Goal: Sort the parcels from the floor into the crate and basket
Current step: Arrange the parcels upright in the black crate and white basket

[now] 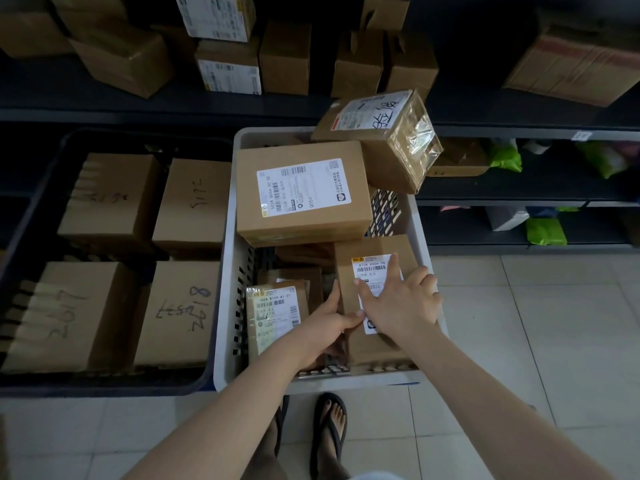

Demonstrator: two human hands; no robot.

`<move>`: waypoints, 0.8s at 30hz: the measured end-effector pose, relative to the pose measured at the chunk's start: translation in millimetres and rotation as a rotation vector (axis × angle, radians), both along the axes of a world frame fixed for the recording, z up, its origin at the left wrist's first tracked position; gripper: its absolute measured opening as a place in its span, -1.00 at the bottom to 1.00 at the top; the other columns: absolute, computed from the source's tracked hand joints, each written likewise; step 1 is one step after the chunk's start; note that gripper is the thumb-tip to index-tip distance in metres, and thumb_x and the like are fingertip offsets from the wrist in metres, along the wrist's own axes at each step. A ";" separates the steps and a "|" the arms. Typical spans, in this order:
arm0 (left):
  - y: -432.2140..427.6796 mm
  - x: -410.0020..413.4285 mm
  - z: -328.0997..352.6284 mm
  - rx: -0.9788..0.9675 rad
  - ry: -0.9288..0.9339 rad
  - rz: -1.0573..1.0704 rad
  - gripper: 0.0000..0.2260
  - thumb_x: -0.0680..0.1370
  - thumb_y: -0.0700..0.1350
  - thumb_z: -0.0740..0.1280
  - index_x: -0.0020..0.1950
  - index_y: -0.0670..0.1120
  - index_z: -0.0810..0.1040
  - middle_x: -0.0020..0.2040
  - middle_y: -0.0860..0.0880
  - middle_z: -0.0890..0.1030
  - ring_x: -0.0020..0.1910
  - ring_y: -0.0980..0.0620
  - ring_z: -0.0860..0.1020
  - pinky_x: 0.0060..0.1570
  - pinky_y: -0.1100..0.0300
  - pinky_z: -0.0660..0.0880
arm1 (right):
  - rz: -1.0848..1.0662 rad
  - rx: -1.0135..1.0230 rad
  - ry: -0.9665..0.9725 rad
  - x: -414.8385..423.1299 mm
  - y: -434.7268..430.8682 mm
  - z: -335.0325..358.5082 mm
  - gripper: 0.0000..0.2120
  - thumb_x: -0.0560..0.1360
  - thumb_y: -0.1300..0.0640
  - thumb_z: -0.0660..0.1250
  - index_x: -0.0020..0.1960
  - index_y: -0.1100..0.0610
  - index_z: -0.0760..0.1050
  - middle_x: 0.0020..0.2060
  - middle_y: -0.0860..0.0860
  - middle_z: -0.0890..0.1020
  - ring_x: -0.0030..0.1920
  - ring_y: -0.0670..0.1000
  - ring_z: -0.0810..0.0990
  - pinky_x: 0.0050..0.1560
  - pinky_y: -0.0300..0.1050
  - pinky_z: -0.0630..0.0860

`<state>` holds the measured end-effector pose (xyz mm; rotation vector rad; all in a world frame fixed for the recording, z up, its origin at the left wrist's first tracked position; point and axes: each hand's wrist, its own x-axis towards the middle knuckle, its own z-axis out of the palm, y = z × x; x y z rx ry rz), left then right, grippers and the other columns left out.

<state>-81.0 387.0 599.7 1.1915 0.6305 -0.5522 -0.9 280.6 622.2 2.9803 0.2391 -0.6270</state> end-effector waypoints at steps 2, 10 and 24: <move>-2.3 0.1 -1.1 -0.017 -0.017 0.017 -0.34 0.58 -0.18 0.29 0.44 0.36 0.04 0.27 0.14 0.49 0.30 0.00 0.44 0.30 -0.11 0.38 | -0.028 -0.003 0.010 -1.5 3.8 -3.7 -0.21 0.49 -0.38 -0.06 0.55 0.05 -0.12 0.35 0.31 0.17 0.34 0.29 0.21 0.29 0.13 0.25; -6.0 -2.1 -8.7 0.134 -0.132 -0.047 -0.25 0.56 -0.20 0.32 0.53 0.21 -0.08 0.40 0.12 0.39 0.31 0.13 0.38 0.31 0.21 0.32 | 0.007 0.140 -0.106 -10.7 -4.1 -15.1 -0.29 0.53 -0.27 0.05 0.54 0.06 -0.03 0.33 0.30 0.21 0.32 0.28 0.25 0.35 0.11 0.22; -17.5 5.6 -45.6 0.426 -0.018 -0.226 -0.36 0.58 -0.07 0.25 0.56 0.08 -0.03 0.39 -0.01 0.45 0.30 -0.03 0.46 0.30 0.09 0.40 | 0.213 -0.147 0.156 -23.0 -13.7 -33.2 -0.34 0.63 -0.11 -0.02 0.55 0.23 -0.18 0.49 0.36 0.06 0.48 0.32 0.09 0.42 0.12 0.20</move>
